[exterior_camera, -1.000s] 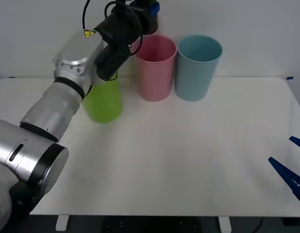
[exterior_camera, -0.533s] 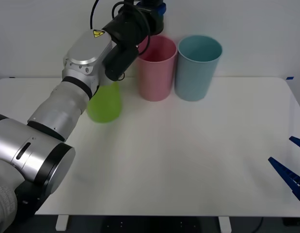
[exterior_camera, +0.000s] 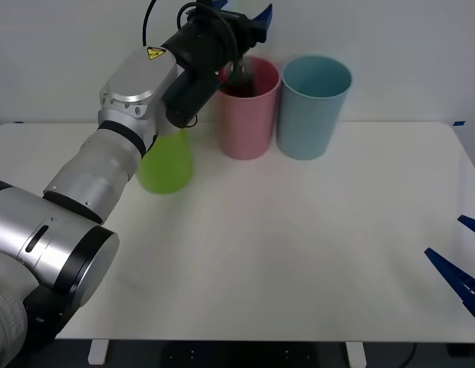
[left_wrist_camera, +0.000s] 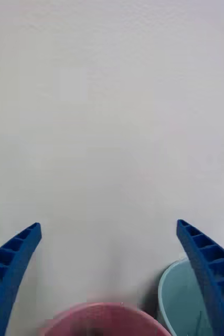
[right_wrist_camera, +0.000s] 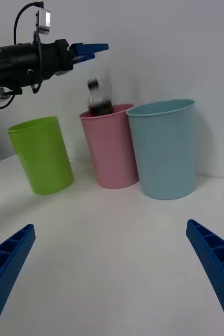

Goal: Grasp the object on the table and drop it into the matching bin: aluminum can to the light blue bin, PET bottle to the pink bin.

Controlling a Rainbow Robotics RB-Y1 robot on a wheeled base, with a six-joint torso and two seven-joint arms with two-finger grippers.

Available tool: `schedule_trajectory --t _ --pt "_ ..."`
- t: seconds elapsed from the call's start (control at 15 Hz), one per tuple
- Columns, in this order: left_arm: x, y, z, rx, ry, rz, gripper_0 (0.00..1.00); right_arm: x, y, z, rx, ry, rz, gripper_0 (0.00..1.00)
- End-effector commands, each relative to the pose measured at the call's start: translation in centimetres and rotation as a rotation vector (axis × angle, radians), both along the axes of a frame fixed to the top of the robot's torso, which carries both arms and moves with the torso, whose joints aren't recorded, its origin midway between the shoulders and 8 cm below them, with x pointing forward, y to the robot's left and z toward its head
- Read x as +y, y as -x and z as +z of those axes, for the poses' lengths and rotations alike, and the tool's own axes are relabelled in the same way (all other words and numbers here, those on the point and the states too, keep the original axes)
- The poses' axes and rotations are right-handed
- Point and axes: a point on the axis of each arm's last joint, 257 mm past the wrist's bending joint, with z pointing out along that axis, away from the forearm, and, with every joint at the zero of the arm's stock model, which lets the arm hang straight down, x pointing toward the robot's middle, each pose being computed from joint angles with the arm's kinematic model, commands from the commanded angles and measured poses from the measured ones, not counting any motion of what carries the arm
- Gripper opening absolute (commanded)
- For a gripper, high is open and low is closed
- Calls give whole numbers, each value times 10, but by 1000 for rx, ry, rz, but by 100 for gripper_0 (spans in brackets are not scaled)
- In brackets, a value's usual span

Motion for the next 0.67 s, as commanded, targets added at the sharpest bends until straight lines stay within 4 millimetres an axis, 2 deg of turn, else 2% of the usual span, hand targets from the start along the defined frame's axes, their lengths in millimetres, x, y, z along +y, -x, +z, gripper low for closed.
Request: schedule_trajectory --t 0.07,0.33,0.67 --pt "-3 2 -3 12 16 -20 100 0 0 0 0 0 0 100" --pt "4 14 1 10 81 -76 100 0 0 0 0 0 0 100" --pt "29 45 -4 -27 137 -111 100 0 0 0 0 0 0 100"
